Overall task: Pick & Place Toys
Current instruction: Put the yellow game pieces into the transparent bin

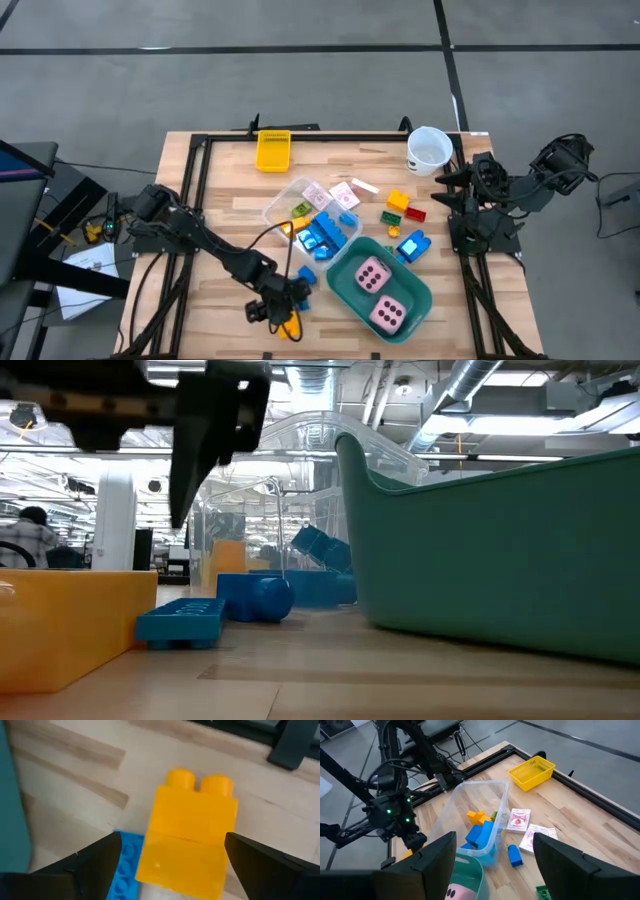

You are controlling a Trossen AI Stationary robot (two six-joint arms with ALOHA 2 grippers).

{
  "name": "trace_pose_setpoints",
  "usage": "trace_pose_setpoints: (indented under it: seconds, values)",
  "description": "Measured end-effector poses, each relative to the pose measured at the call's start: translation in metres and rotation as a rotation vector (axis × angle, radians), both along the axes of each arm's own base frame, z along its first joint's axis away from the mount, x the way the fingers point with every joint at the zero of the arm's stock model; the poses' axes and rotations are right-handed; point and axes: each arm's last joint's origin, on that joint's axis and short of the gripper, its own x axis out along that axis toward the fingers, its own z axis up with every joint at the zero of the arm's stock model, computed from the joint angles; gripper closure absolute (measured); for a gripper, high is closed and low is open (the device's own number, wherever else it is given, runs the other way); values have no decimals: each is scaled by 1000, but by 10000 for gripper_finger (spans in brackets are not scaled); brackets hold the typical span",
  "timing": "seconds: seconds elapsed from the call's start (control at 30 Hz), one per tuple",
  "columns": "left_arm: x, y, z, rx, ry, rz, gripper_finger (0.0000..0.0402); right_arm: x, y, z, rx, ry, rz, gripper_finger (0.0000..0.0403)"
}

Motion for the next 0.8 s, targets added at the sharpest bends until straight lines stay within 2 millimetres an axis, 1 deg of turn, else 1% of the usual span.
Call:
trace_pose_setpoints:
  seconds: [0.13,0.53,0.8]
  values:
    - [-4,0,-5,10,12,-5,57,0,0,0,8,-2,-4,148]
    - [-3,-4,-4,-25,-24,-40,52,1,1,0,25,-4,-14,148]
    - [-11,0,-16,-28,12,-54,52,4,3,-1,27,2,-27,148]
